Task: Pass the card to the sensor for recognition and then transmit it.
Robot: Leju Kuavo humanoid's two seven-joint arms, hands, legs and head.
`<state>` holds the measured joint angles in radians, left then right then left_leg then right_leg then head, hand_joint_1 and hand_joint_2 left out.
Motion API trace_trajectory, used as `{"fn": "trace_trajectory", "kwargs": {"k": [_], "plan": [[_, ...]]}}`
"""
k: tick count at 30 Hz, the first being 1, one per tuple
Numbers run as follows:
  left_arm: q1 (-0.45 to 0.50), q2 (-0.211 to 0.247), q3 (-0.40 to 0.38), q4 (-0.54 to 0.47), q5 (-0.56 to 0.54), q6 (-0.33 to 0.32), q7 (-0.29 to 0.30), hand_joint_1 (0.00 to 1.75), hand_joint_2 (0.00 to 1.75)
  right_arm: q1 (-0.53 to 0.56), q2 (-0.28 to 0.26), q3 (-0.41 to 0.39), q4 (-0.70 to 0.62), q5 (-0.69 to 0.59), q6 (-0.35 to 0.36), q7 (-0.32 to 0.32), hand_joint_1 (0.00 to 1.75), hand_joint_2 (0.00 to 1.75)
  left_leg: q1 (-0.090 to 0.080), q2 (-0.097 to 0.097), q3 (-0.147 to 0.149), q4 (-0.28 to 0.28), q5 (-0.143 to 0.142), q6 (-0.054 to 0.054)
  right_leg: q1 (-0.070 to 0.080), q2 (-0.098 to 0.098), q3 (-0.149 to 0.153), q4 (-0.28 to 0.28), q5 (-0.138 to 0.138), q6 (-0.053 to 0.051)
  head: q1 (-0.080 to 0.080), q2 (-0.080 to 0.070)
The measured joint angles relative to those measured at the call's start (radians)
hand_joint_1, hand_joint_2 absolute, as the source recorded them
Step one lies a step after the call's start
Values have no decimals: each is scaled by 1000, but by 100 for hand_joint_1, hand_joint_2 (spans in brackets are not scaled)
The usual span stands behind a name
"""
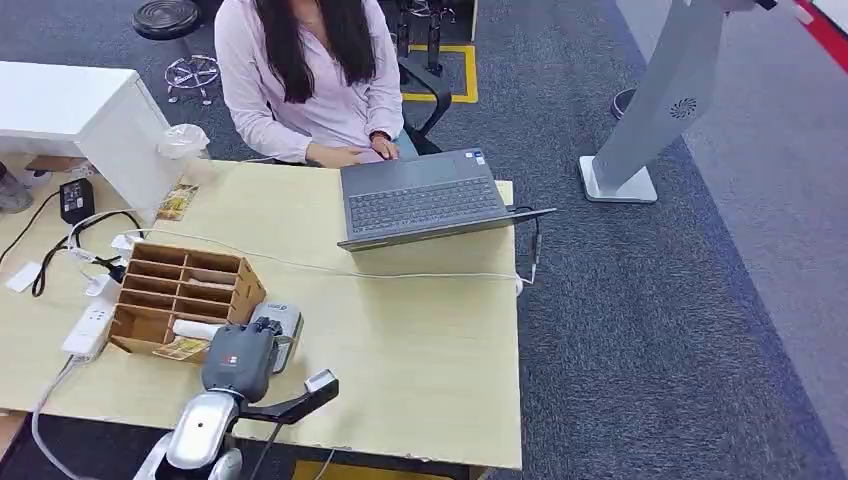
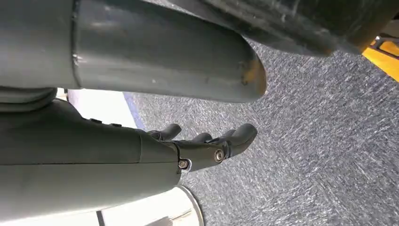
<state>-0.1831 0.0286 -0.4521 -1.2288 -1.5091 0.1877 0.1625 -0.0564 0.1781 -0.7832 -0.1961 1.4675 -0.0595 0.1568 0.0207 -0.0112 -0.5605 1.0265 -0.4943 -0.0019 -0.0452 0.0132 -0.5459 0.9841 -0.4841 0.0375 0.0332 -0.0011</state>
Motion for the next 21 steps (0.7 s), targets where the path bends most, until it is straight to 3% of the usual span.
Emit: {"fn": "trace_trajectory", "kwargs": {"k": [21], "plan": [[-5,0,8,12,3,-1,0,175,175,0,0,0,0,9,4,-2,0,0,0,0,0,0,0,0,0,0,0,0,0,0,0,0]]}}
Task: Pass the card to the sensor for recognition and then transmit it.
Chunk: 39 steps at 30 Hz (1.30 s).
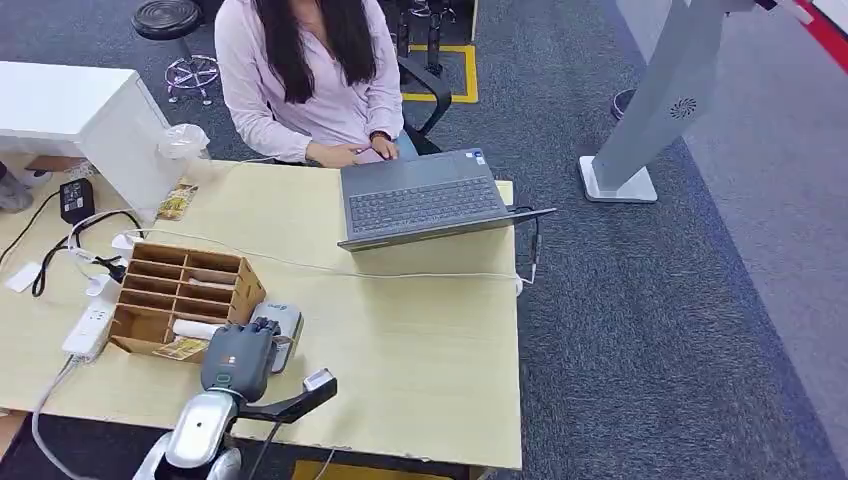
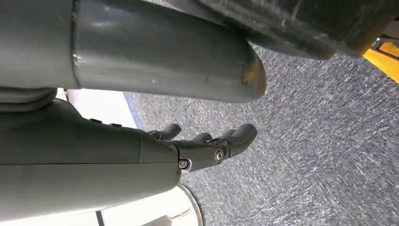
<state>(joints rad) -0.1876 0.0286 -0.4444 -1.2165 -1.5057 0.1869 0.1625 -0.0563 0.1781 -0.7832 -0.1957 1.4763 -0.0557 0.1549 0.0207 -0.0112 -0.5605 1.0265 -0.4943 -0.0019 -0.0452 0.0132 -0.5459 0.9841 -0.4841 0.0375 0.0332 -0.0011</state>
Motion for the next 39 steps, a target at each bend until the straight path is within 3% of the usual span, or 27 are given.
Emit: {"fn": "trace_trajectory", "kwargs": {"k": [23,39], "plan": [[-40,10,120,34,37,0,17,175,175,1,0,2,0,33,17,-2,0,0,0,0,0,0,0,0,0,0,0,0,0,0,0,0],[-43,5,125,58,37,0,16,175,175,1,0,8,0,34,18,-2,0,0,0,0,0,0,0,0,0,0,0,0,0,0,0,0]]}}
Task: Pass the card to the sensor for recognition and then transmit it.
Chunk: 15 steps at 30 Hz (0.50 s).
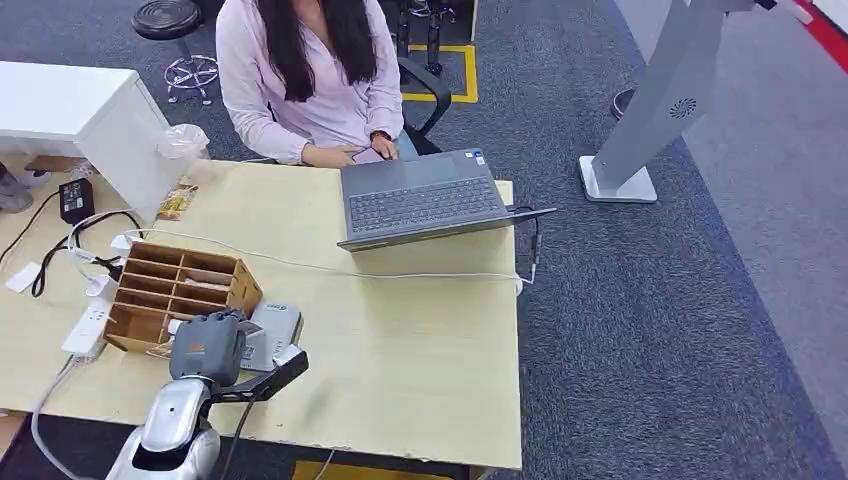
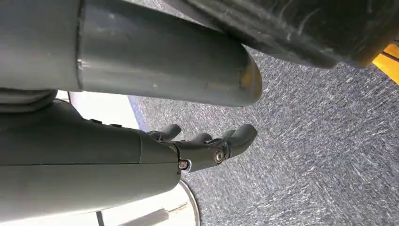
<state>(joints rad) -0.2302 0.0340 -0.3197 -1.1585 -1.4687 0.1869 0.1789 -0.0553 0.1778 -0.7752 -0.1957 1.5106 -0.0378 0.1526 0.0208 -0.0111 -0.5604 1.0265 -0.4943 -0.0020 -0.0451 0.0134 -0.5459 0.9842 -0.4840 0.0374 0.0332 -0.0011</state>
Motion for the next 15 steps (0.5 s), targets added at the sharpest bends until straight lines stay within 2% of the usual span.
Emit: {"fn": "trace_trajectory", "kwargs": {"k": [11,15], "plan": [[-5,-11,0,10,-17,18,-21,175,175,0,-2,12,0,3,2,-1,0,0,0,0,0,0,0,0,0,0,0,0,0,0,0,0],[-10,-37,-1,8,-42,89,-24,175,175,0,-2,16,0,4,3,-5,0,0,0,0,0,0,0,0,0,0,0,0,0,0,0,0]]}}
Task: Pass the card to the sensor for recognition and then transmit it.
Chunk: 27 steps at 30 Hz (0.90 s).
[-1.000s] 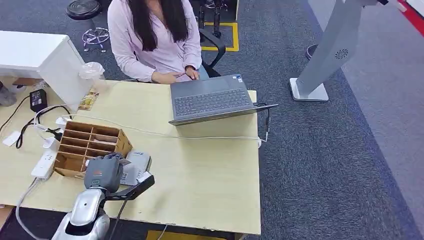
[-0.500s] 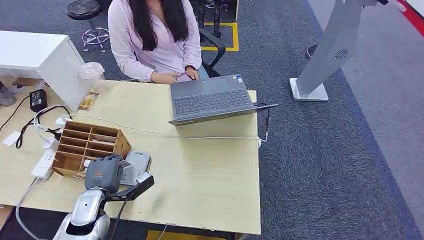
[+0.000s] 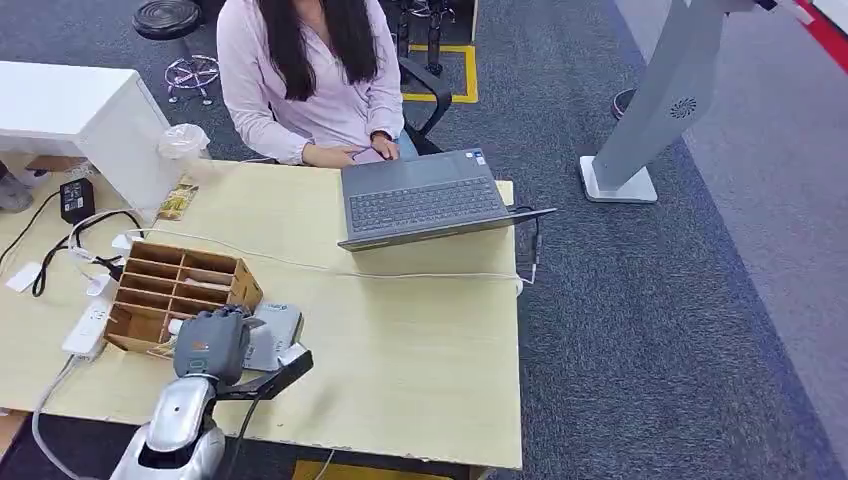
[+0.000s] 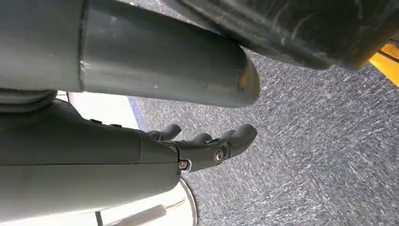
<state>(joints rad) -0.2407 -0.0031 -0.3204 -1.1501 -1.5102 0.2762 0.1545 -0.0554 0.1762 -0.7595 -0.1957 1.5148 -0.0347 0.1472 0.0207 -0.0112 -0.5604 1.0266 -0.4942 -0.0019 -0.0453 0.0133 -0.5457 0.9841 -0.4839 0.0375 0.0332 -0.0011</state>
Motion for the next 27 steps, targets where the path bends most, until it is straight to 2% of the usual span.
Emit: {"fn": "trace_trajectory", "kwargs": {"k": [6,15,22,27], "plan": [[-14,-26,-3,-2,-3,-8,-14,175,175,0,0,3,0,1,4,-6,0,0,0,0,0,0,0,0,0,0,0,0,0,0,0,0],[-29,-42,-10,21,-5,-21,-14,175,175,0,0,5,0,3,14,-10,0,0,0,0,0,0,0,0,0,0,0,0,0,0,0,0],[-40,-44,-10,70,-5,-52,-13,175,175,0,0,10,0,3,15,-10,0,0,0,0,0,0,0,0,0,0,0,0,0,0,0,0],[-66,-44,-14,129,-3,-104,-11,175,175,-1,-1,17,0,3,17,-10,0,0,0,0,0,0,0,0,0,0,1,0,0,0,0,0]]}}
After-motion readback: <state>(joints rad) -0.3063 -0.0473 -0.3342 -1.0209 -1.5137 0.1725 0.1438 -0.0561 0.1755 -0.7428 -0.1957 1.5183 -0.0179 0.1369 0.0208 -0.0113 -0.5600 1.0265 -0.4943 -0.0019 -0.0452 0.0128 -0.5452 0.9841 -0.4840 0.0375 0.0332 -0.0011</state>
